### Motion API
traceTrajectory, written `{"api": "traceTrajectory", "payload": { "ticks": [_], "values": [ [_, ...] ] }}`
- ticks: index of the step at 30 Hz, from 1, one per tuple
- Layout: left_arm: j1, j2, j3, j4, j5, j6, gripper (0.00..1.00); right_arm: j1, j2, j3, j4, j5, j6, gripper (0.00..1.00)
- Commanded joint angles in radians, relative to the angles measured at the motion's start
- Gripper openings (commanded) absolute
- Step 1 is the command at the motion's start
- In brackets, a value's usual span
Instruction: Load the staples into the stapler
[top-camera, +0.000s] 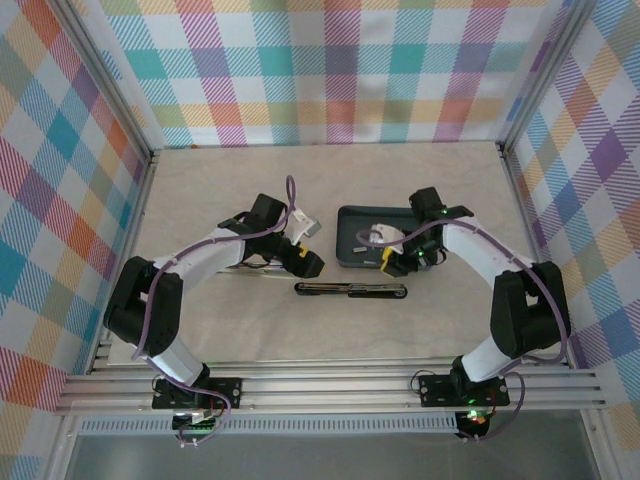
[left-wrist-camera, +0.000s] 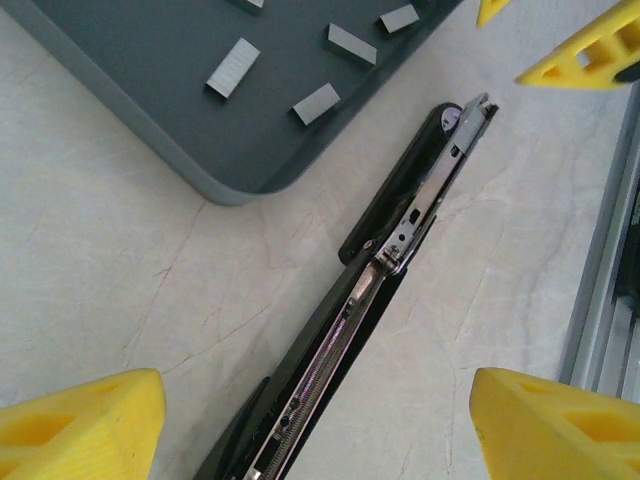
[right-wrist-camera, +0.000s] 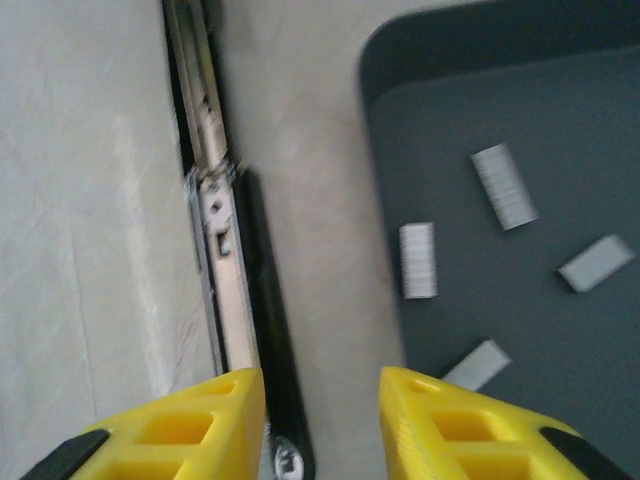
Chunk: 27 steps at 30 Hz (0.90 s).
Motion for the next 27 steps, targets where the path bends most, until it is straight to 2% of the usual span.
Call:
{"api": "traceTrajectory", "payload": {
  "ticks": [1, 5, 9, 16, 21, 27],
  "values": [
    [0.012, -0.061, 0.008, 0.027, -0.027, -0.054, 0.8, 0.003, -0.028, 0.06, 0.038, -0.06, 0.233, 0.39],
    [0.037, -0.089, 0.024, 0.028, -0.066, -0.121, 0.8, 0.004, -0.031, 0.108, 0.037, -0.037, 0.355, 0.4],
    [0.063, -0.116, 0.053, -0.006, -0.122, -0.175, 0.81, 0.006, 0.0, 0.189, 0.002, 0.041, 0.511, 0.42],
    [0.097, -0.15, 0.069, -0.066, -0.213, -0.269, 0.81, 0.016, 0.153, 0.409, -0.181, 0.177, 0.779, 0.42],
    [0.116, -0.189, 0.024, -0.058, -0.225, -0.355, 0.81, 0.043, 0.261, 0.505, -0.265, 0.276, 0.865, 0.42],
    [0.119, -0.235, -0.052, -0.036, -0.275, -0.411, 0.82, 0.086, 0.352, 0.556, -0.294, 0.293, 0.9, 0.42]
  ]
}}
